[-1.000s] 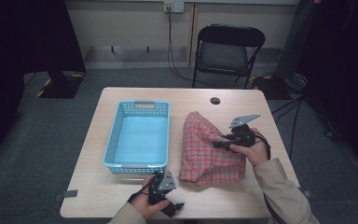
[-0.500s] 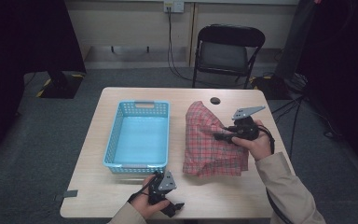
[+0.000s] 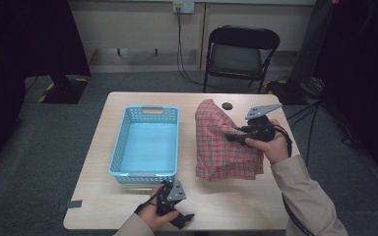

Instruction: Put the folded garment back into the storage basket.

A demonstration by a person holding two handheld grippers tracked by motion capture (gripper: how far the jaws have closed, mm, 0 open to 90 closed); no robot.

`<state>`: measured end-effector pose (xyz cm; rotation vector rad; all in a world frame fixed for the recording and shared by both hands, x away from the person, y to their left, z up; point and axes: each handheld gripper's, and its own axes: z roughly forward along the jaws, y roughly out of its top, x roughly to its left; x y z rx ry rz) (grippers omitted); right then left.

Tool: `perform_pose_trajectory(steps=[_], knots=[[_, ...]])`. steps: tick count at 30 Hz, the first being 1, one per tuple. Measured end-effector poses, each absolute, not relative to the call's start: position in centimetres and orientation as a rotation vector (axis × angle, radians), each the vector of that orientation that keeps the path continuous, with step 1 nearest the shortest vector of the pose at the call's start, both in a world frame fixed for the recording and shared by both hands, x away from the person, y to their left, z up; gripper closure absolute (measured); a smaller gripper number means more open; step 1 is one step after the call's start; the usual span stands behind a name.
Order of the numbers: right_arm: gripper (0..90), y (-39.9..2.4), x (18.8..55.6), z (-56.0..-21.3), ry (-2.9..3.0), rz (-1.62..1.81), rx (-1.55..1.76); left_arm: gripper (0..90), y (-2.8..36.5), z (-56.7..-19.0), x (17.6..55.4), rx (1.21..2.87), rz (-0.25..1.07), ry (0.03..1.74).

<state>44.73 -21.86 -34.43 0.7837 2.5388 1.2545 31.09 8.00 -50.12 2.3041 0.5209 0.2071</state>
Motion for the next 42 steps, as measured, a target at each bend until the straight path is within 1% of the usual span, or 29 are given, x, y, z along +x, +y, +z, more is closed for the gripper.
perform_pose_trajectory(steps=[16, 42], knots=[[67.7, -21.1, 44.6, -31.0, 2.484, 1.277, 0.749, 0.0, 8.0, -50.1, 31.1, 2.304, 0.208, 0.519], [67.7, -18.2, 45.1, -27.1, 2.433, 1.333, 0.708, 0.0, 8.0, -50.1, 31.1, 2.298, 0.209, 0.522]])
